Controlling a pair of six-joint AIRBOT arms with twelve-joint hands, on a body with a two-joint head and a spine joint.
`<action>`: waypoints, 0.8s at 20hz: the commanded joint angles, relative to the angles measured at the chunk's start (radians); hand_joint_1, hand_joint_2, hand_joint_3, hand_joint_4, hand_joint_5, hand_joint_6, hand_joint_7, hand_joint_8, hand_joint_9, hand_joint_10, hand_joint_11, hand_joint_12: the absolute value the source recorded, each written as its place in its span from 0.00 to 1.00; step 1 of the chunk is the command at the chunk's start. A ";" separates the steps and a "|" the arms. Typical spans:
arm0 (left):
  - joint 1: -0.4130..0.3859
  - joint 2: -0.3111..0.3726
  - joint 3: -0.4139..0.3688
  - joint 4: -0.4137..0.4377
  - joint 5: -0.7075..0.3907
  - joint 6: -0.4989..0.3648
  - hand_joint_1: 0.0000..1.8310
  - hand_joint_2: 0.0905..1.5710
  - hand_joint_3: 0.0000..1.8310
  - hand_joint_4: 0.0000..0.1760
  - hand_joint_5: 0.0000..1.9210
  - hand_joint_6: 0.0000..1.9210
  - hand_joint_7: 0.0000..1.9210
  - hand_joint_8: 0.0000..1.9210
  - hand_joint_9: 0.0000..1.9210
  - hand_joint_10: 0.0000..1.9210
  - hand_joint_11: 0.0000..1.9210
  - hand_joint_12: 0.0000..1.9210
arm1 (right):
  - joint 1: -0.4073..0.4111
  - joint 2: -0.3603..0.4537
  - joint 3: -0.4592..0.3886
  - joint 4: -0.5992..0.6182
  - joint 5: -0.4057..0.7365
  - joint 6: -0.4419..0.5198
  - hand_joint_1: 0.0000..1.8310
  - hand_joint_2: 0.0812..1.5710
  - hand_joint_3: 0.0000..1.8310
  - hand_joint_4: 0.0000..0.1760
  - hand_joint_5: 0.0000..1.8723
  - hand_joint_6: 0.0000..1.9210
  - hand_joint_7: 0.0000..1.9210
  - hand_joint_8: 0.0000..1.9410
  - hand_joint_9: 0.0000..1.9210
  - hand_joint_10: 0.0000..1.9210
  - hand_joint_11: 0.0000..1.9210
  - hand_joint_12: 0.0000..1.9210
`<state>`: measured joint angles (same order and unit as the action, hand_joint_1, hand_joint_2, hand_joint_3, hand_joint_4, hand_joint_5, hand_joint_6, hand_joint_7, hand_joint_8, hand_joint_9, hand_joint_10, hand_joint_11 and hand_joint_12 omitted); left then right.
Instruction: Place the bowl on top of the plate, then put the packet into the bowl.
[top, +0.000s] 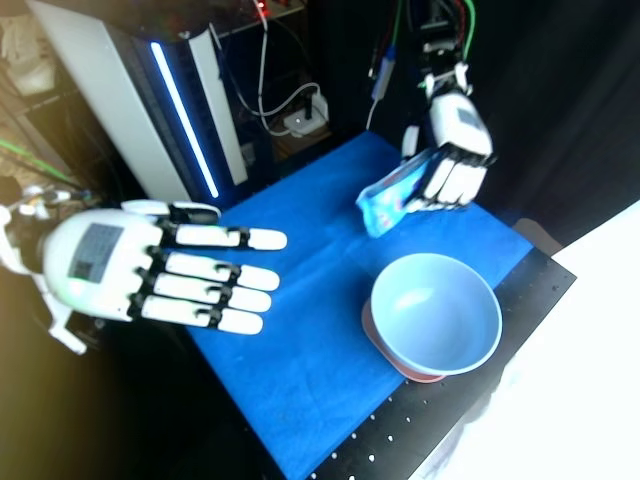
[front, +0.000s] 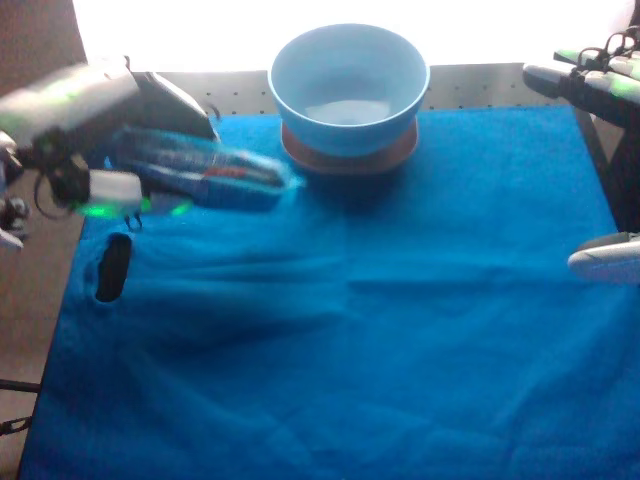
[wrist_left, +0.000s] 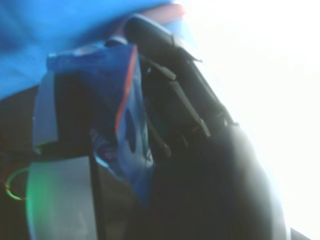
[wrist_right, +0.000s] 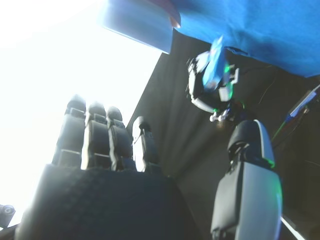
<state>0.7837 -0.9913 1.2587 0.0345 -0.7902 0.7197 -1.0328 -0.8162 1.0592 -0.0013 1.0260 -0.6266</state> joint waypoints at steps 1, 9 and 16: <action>-0.020 0.008 -0.003 -0.018 -0.149 -0.005 0.76 0.64 0.00 0.00 0.61 0.26 0.59 0.38 0.53 0.56 0.29 0.60 | 0.004 -0.001 -0.001 0.026 0.122 0.006 0.28 0.54 0.01 0.93 0.00 0.00 0.00 0.00 0.00 0.00 0.00 0.00; -0.162 0.021 0.018 -0.009 -0.162 0.049 0.75 0.65 0.00 0.00 0.57 0.30 0.58 0.42 0.54 0.59 0.46 0.73 | -0.002 -0.002 -0.001 0.034 0.122 0.006 0.28 0.55 0.00 0.93 0.00 0.00 0.00 0.00 0.00 0.00 0.00 0.00; -0.350 -0.112 0.142 0.044 0.016 0.076 0.72 0.59 0.00 0.00 0.73 0.03 0.75 0.17 0.72 0.33 0.59 0.66 | -0.004 -0.012 0.006 0.034 0.122 0.006 0.31 0.53 0.00 1.00 0.00 0.00 0.00 0.00 0.00 0.00 0.00 0.00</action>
<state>0.4480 -1.1099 1.4033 0.0967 -0.6739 0.8001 -1.0401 -0.8291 1.0607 0.0071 1.0279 -0.6262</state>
